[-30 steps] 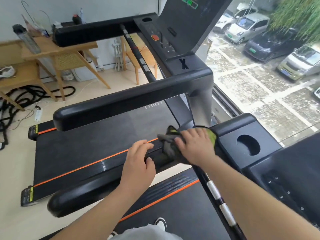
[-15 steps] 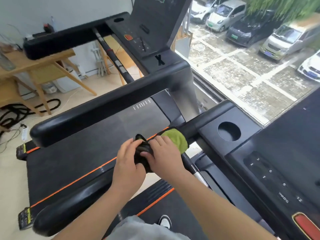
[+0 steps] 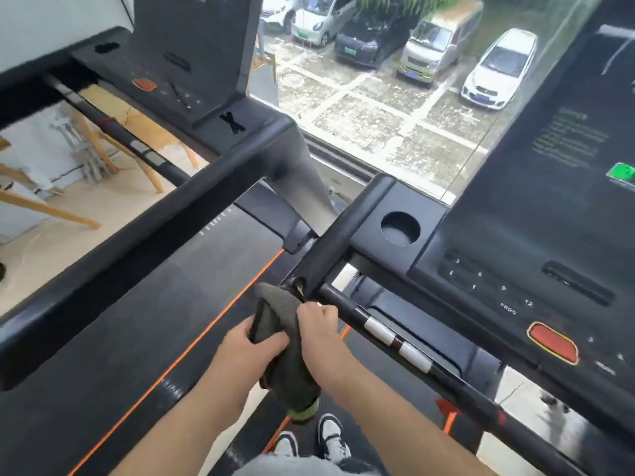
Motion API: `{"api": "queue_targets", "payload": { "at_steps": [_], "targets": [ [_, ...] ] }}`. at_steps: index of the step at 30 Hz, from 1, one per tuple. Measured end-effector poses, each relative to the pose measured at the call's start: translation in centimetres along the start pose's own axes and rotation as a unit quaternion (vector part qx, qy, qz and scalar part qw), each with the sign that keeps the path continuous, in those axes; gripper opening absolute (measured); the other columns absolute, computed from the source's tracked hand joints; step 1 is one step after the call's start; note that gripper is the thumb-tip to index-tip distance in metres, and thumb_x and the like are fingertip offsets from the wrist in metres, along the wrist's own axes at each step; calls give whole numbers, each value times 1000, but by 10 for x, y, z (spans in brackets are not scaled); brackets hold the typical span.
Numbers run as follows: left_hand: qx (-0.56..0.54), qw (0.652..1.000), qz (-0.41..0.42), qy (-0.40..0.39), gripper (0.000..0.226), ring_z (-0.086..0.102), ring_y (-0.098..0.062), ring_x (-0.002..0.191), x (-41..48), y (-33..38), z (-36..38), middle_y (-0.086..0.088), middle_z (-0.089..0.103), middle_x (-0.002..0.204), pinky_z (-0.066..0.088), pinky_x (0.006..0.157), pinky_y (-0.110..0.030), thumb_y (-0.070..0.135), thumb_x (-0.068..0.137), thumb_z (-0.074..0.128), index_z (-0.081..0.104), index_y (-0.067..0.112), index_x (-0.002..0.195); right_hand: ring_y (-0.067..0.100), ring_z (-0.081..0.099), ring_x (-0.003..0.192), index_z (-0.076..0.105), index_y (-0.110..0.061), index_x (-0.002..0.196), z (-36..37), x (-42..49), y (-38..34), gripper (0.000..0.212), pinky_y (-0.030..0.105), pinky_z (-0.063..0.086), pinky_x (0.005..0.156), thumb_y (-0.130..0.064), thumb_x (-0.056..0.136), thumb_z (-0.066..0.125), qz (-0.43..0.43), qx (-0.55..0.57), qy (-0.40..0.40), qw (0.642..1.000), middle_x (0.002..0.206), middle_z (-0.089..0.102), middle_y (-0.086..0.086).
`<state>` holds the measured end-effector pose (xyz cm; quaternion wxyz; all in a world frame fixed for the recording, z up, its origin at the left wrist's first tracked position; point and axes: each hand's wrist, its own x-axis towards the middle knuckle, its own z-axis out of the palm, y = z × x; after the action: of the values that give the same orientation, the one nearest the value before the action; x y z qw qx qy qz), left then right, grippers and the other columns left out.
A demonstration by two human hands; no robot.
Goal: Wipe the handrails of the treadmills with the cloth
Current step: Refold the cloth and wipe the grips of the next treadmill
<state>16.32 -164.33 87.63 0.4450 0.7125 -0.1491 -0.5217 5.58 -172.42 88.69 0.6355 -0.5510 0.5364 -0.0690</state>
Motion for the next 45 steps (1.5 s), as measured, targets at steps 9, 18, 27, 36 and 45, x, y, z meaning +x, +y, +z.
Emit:
{"api": "queue_targets", "payload": {
  "at_steps": [9, 18, 27, 36, 45],
  "targets": [
    [5, 1000, -7, -1, 13, 76, -29, 90, 12, 13, 28, -12, 78, 94, 62, 85, -51, 9, 89, 68, 73, 17, 97, 8, 58, 70, 64, -20, 79, -58, -26, 50, 41, 39, 52, 74, -51, 100, 47, -34, -155, 150, 976, 70, 62, -9],
    [294, 888, 335, 115, 40, 55, -17, 96, 61, 64, 65, 2, 49, 118, 47, 81, -31, 24, 88, 74, 55, 23, 123, 19, 46, 130, 50, -29, 139, -140, -22, 80, 74, 37, 50, 93, -64, 77, 71, 49, -448, 156, 879, 132, 52, -6],
    [572, 733, 369, 19, 64, 50, -28, 97, 68, -10, 109, 1, 53, 133, 51, 83, -42, 22, 78, 74, 53, 21, 138, 18, 59, 99, 63, -30, 104, -166, -23, 123, 28, 31, 40, 67, -48, 83, 65, -11, -455, 156, 876, 101, 58, -8],
    [515, 800, 283, 119, 38, 59, -28, 99, 66, 6, 141, -2, 60, 113, 50, 80, -42, 26, 91, 68, 53, 19, 126, 18, 64, 87, 66, -26, 97, -182, -8, 127, 32, 29, 39, 60, -48, 74, 73, -27, -434, 119, 893, 91, 66, -7],
    [593, 742, 311, 19, 43, 58, -25, 105, 78, 22, 104, 5, 56, 114, 55, 82, -47, 30, 87, 71, 50, 30, 125, 17, 61, 76, 56, -24, 76, -176, -15, 122, 24, 27, 34, 53, -43, 72, 71, -5, -422, 127, 897, 75, 62, -5]
  ]
}}
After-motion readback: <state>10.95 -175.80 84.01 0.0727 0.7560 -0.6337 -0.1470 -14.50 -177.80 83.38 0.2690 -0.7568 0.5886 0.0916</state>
